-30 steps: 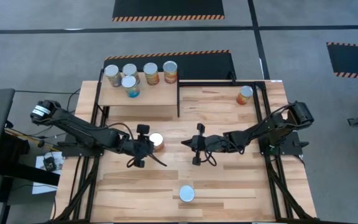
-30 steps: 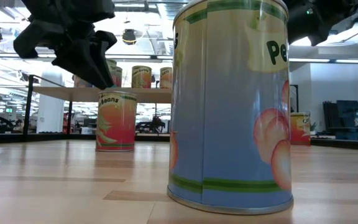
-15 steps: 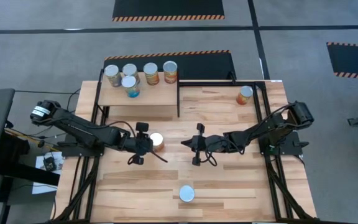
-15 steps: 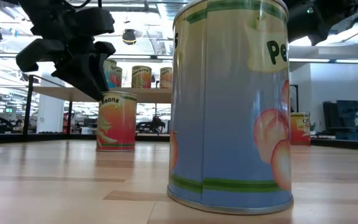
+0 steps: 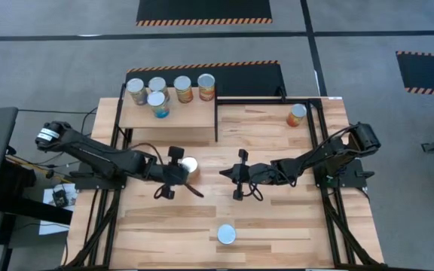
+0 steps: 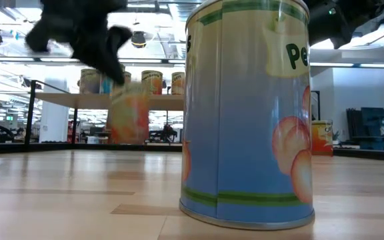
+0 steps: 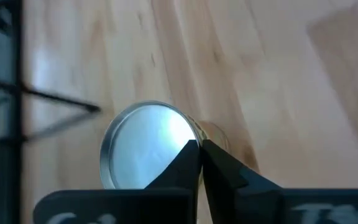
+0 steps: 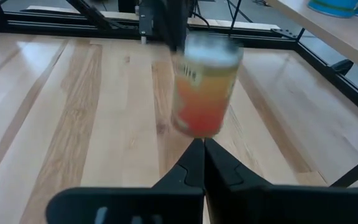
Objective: Pick and place cans onto a shelf
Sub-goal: Put the canned green beans on the shelf aligned with the other canned green beans
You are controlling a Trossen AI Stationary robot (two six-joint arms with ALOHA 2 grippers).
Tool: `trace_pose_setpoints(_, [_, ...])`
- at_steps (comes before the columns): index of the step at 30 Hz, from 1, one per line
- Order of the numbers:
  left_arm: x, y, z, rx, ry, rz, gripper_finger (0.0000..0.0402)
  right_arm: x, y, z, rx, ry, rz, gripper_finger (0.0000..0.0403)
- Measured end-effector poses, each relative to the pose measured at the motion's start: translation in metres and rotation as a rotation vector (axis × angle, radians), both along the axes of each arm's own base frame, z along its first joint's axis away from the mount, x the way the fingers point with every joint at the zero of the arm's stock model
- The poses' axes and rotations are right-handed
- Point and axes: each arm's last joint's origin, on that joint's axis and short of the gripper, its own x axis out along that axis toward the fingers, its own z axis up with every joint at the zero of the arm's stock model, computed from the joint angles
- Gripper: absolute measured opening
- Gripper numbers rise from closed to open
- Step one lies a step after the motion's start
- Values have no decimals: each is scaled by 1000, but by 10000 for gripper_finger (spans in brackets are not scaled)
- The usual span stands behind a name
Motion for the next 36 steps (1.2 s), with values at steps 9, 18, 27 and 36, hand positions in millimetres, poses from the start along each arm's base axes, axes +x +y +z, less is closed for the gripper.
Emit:
trace_pose_setpoints(9, [-1, 36, 100, 81, -38, 41, 0, 0, 0, 0, 0, 0, 0, 16])
trace_pose_setpoints(18, [-9, 107, 132, 73, -47, 170, 0, 0, 0, 0, 2, -2, 2, 16])
trace_pose_setpoints(27, [-22, 154, 129, 21, -38, 255, 0, 0, 0, 0, 2, -2, 2, 14])
trace_pose_setpoints(36, [-20, 174, 124, 14, -40, 269, 0, 0, 0, 1, 3, -6, 3, 14])
